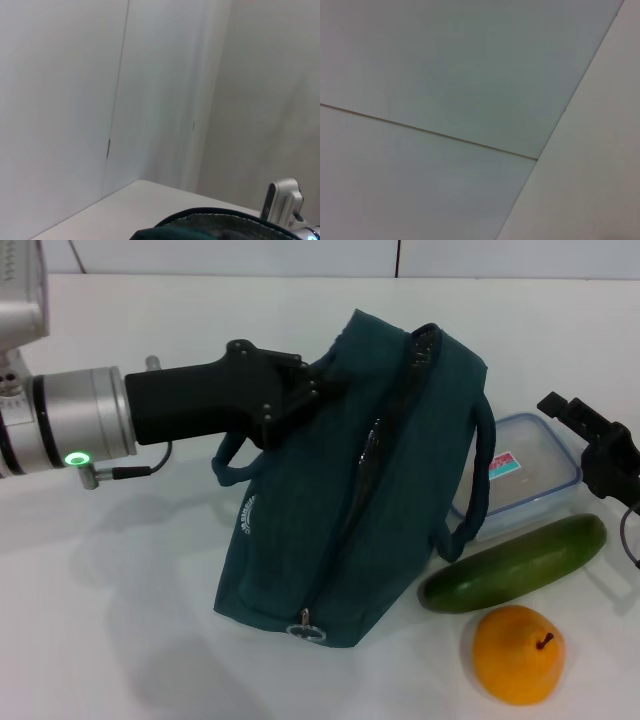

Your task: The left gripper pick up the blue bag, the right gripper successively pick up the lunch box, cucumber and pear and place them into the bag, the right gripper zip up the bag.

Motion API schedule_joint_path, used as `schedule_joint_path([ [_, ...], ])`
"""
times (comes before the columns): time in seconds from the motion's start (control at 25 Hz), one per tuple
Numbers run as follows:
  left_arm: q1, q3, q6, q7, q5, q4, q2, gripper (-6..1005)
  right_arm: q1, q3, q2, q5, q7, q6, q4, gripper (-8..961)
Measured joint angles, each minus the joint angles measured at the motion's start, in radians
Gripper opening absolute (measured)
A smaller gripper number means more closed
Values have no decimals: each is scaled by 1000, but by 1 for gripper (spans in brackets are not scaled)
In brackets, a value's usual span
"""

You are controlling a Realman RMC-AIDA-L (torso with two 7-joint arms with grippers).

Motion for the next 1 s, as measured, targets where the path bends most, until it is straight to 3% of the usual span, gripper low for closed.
schedule_joint_path([
  [0.56, -9, 16, 8, 14, -10, -14, 0, 50, -9, 0, 0, 0, -49, 4, 0, 537],
  [0.68, -13, 17, 8, 14, -10, -14, 0, 50, -9, 2, 0, 0, -69, 0, 0, 331],
  [1.0, -18, 20, 6, 13, -10, -14, 0, 50, -9, 11, 0, 10, -67, 18, 6, 236],
])
